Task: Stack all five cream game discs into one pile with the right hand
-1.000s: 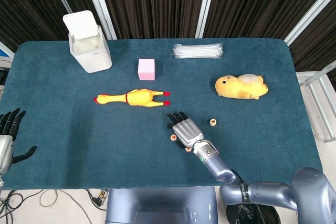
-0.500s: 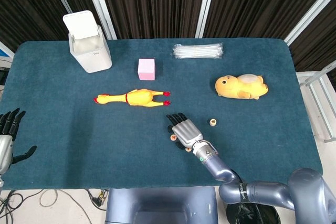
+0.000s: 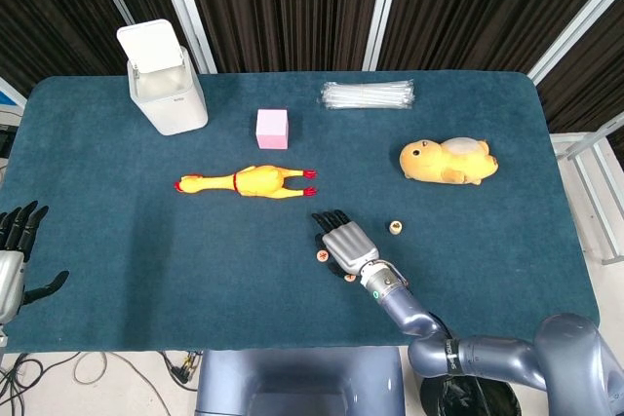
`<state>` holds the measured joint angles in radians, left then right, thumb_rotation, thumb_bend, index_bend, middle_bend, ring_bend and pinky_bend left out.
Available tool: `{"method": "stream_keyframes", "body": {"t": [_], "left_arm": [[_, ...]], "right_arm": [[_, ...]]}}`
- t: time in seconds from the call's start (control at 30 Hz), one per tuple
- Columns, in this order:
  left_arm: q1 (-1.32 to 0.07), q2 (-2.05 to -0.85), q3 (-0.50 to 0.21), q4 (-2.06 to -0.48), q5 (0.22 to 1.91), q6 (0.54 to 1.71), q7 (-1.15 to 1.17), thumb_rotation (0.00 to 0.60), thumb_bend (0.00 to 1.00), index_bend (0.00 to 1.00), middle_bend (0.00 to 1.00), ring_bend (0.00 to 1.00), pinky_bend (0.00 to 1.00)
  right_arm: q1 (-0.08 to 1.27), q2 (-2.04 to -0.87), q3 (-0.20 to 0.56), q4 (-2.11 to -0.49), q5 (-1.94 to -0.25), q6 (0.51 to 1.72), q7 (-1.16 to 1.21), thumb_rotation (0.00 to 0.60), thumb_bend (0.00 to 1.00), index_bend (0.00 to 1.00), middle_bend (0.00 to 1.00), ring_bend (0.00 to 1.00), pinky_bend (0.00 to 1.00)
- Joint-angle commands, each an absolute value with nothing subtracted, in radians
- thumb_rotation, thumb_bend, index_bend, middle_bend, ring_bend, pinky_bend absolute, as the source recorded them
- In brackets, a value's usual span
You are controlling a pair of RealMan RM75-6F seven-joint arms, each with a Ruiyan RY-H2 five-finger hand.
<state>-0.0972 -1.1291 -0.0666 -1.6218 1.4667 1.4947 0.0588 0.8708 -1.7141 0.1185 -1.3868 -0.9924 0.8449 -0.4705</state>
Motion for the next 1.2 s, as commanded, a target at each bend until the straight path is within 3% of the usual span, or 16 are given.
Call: {"method": "stream_keyframes", "body": {"t": [0.03, 1.2], "left_arm": [[-0.097, -1.129, -0.067, -1.622, 1.466, 1.495, 0.059, 0.600, 0.17, 0.05, 0.00, 0.00, 0.06], [-0.098, -1.128, -0.067, -1.623, 1.463, 1.490, 0.058, 0.600, 0.17, 0.05, 0.00, 0.00, 0.06]], "right_arm": [[0.870, -1.718, 0.117, -1.380, -0.991, 0.840, -0.468, 0.600, 0.42, 0.44, 0.00, 0.00, 0.09], [0.871, -1.702, 0.117, -1.403, -0.999, 0.831, -0.471, 0.600, 0.46, 0.50, 0.00, 0.00, 0.09]]}}
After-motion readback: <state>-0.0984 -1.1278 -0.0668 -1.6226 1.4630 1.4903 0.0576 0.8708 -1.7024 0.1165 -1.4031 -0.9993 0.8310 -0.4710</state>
